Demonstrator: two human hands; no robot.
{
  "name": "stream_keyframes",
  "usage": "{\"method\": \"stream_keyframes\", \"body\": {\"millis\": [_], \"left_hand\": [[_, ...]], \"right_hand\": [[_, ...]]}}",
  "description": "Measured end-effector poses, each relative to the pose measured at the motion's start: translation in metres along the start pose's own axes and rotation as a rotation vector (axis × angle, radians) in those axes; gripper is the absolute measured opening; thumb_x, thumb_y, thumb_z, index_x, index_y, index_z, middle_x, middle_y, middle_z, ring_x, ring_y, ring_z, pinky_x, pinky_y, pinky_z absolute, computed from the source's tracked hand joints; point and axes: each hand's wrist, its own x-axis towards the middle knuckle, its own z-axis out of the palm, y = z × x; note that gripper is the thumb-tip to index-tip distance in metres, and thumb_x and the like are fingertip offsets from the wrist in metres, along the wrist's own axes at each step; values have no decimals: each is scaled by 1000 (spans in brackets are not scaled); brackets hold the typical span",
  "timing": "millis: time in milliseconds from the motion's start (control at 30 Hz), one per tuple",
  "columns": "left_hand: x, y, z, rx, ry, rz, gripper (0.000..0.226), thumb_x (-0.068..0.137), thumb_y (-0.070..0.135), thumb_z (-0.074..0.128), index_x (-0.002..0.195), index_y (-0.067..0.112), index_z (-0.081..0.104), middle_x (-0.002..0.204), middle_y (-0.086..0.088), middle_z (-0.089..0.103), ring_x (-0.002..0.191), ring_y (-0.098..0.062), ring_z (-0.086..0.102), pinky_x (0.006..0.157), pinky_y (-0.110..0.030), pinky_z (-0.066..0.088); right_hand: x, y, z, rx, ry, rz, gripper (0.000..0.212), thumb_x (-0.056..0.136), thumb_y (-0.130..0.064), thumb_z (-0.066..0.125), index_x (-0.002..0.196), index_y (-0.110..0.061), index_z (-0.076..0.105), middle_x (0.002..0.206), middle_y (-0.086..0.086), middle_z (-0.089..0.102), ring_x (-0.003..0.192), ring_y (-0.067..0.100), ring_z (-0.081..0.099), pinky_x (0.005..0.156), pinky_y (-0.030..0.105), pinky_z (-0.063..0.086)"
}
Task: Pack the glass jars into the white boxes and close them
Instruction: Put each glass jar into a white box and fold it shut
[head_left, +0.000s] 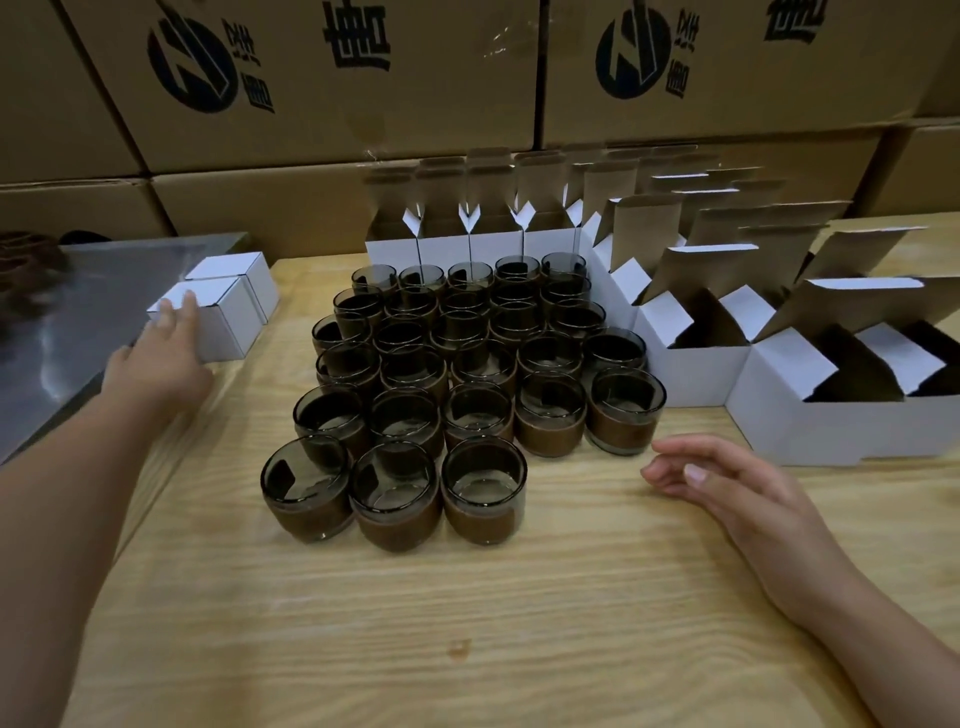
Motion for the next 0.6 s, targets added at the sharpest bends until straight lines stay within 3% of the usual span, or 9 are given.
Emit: {"method": "stream_keyframes", "body": {"millis": [67, 133, 200, 267, 333, 400, 500, 600], "left_hand": [[-16, 13, -11, -157, 182, -30, 72, 84, 6, 50, 150, 16, 22, 155, -14, 29, 135, -39, 37, 105, -54, 30], [-36, 32, -30, -339, 359, -37, 49, 83, 15, 45, 131, 13, 51, 132, -18, 57, 120, -40, 51, 100, -50, 39], [-66, 59, -53, -555, 458, 26, 36, 82, 28, 38, 105, 23, 66, 104, -11, 69, 105, -30, 61, 90, -39, 47], [-111, 94, -70, -735, 507, 190, 24, 84, 28, 40, 85, 34, 63, 79, -3, 67, 77, -13, 63, 69, -23, 46], [-166, 134, -74, -852, 475, 389, 22, 87, 19, 46, 83, 35, 61, 63, -3, 60, 54, -9, 54, 51, -21, 41], [-216, 171, -61, -916, 364, 525, 21, 86, 16, 49, 83, 32, 62, 56, 4, 56, 48, -16, 50, 44, -29, 37], [-271, 215, -26, -883, 158, 627, 18, 85, 21, 50, 84, 24, 68, 53, 8, 53, 44, -7, 43, 46, -23, 32], [-293, 238, 6, -904, -9, 566, 18, 87, 22, 51, 87, 20, 69, 49, 10, 46, 47, -8, 43, 51, -24, 35]], "right_hand": [[0, -1, 1, -10, 5, 3, 30, 79, -21, 57, 103, -10, 70, 95, 17, 70, 99, 29, 65, 93, 38, 50], [-1, -2, 2, -37, 5, 1, 28, 81, -19, 57, 104, -8, 68, 94, 15, 70, 98, 28, 65, 92, 36, 51], [-1, -2, 4, -70, 2, 5, 21, 87, -11, 56, 103, -8, 68, 93, 12, 71, 96, 24, 66, 88, 29, 53], [-1, -3, 5, -112, -1, 17, 19, 91, -6, 54, 103, -10, 68, 92, 9, 72, 93, 22, 66, 84, 22, 52], [-1, -3, 6, -143, 3, 31, 18, 93, -6, 54, 101, -12, 68, 91, 7, 72, 92, 21, 66, 84, 23, 52], [-2, -4, 8, -165, 8, 40, 17, 93, -7, 54, 100, -13, 69, 88, 4, 72, 91, 19, 66, 86, 25, 51], [-6, -7, 10, -293, 52, -11, 19, 94, -8, 55, 93, -21, 70, 84, -2, 71, 85, 12, 66, 82, 24, 51], [-11, -15, 5, -625, 285, -270, 22, 90, -4, 56, 88, -24, 65, 85, -9, 63, 76, 5, 58, 69, 15, 43]]}}
